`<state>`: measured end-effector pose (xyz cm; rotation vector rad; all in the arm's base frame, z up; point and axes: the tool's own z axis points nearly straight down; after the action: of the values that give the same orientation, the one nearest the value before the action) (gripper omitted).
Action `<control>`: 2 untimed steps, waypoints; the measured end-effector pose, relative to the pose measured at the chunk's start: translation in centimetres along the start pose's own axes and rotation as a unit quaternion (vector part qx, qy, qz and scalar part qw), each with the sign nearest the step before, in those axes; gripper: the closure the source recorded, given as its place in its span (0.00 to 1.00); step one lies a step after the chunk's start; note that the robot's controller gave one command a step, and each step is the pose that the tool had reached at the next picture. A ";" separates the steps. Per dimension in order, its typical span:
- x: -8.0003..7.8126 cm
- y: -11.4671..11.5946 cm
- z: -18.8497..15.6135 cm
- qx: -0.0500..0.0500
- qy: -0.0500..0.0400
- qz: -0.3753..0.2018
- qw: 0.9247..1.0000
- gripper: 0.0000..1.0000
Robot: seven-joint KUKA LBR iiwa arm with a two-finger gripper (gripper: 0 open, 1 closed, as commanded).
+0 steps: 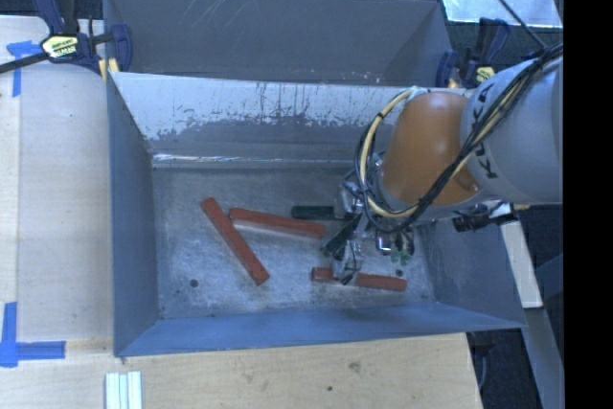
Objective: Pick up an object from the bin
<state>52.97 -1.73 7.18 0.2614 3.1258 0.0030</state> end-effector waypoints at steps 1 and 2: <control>-0.4 0.2 -0.5 0.000 -0.007 -0.002 1.000 1.00; 0.1 0.1 0.1 0.001 0.000 -0.002 1.000 0.00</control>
Offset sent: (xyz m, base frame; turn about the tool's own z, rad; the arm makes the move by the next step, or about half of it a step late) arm 0.0000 0.0000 0.0000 0.0000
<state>52.88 -1.63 7.07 0.2556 3.1265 0.0006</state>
